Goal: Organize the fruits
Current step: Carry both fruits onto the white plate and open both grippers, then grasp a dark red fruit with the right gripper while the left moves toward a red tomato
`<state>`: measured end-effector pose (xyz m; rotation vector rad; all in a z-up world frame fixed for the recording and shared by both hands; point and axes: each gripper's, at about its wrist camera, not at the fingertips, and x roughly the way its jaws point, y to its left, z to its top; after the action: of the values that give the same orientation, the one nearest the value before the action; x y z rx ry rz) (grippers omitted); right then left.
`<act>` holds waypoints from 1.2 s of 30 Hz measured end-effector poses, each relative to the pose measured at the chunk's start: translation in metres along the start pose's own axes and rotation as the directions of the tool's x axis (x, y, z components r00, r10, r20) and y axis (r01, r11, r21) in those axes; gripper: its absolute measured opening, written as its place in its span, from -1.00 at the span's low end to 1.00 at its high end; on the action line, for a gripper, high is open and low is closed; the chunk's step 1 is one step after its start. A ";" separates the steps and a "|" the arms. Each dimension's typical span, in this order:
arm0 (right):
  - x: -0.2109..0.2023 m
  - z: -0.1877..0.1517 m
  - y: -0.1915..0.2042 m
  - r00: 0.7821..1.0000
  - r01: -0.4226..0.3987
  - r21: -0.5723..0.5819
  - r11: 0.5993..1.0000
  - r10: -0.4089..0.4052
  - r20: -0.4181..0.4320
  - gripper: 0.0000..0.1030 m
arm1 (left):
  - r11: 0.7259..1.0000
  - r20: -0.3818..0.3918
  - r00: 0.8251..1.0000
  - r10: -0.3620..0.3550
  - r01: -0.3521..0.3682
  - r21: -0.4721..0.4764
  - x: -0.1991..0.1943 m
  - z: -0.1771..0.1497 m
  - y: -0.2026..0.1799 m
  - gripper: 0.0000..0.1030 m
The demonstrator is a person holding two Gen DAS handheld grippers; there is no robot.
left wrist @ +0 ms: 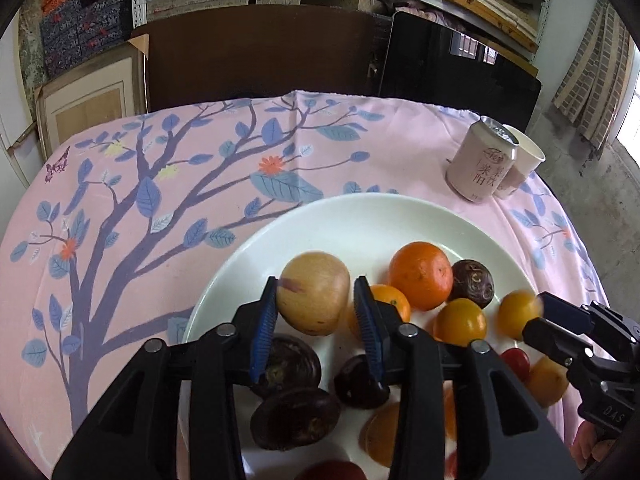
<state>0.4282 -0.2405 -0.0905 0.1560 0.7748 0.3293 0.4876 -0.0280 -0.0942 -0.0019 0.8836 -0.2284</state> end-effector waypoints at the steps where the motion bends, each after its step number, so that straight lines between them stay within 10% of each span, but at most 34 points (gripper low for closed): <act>1: 0.001 0.000 0.001 1.000 0.004 -0.004 1.000 -0.004 0.001 -0.09 | 1.000 0.005 1.000 0.002 -0.002 0.001 0.000 0.000 -0.001 -0.16; 17: -0.073 -0.022 0.042 0.996 -0.041 -0.044 0.998 0.044 0.083 0.25 | 0.996 0.102 0.992 0.077 -0.081 0.039 -0.098 -0.054 -0.010 0.25; 36: -0.161 -0.173 0.061 0.995 -0.083 0.007 0.996 0.083 0.062 0.51 | 0.990 0.169 0.981 0.094 -0.111 0.091 -0.197 -0.207 -0.056 0.53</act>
<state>0.1841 -0.2363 -0.0912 0.2069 0.7102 0.3980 0.1973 -0.0242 -0.0693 0.1161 0.7053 -0.1732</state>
